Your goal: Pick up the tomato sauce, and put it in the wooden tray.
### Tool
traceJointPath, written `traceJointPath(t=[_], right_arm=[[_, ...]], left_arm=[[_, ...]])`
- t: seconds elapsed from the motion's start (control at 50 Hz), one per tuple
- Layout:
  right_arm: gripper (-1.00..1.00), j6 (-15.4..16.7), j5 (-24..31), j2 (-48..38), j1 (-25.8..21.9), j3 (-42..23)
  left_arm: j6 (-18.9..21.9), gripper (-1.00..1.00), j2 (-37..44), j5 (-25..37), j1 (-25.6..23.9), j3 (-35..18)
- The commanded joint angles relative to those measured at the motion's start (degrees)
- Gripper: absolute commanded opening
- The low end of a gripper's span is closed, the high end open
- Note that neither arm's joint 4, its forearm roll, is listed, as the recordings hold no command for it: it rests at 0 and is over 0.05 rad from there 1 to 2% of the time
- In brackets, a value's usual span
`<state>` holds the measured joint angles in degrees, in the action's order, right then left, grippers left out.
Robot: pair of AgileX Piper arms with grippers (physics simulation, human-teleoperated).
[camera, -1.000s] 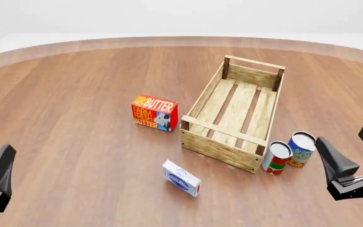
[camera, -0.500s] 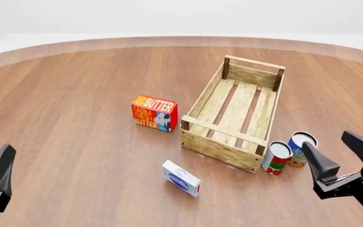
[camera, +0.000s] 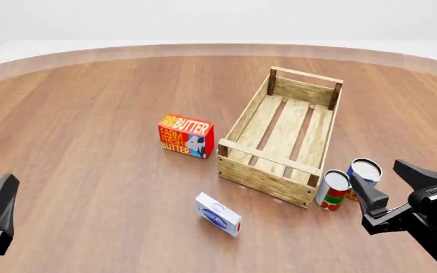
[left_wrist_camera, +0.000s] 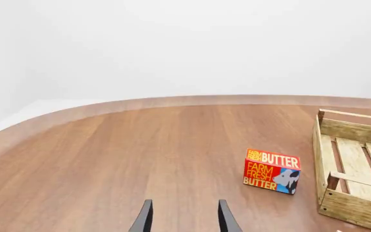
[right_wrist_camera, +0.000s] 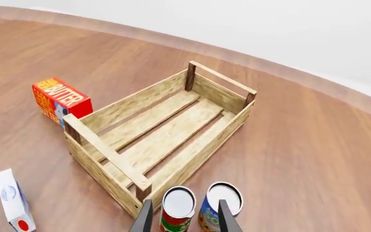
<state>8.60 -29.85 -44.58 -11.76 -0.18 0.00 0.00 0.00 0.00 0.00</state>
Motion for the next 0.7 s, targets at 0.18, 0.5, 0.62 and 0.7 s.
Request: traceJointPath(t=[0.18,0.5,0.62,0.7], right_arm=[[1.00,0.4,-11.0,-13.1,0.5,0.1],[1.00,0.5,-18.9,-22.6,0.0,0.1],[1.00,0.2,-22.0,-26.5,-0.2,0.1],[1.00,-0.4,-24.3,-29.2,-0.3,0.1]], left_arm=[[0.0,1.00,0.0,0.0,0.0,0.0],[0.0,1.00,0.0,0.0,0.0,0.0],[0.0,1.00,0.0,0.0,0.0,0.0],[0.0,1.00,0.0,0.0,0.0,0.0]])
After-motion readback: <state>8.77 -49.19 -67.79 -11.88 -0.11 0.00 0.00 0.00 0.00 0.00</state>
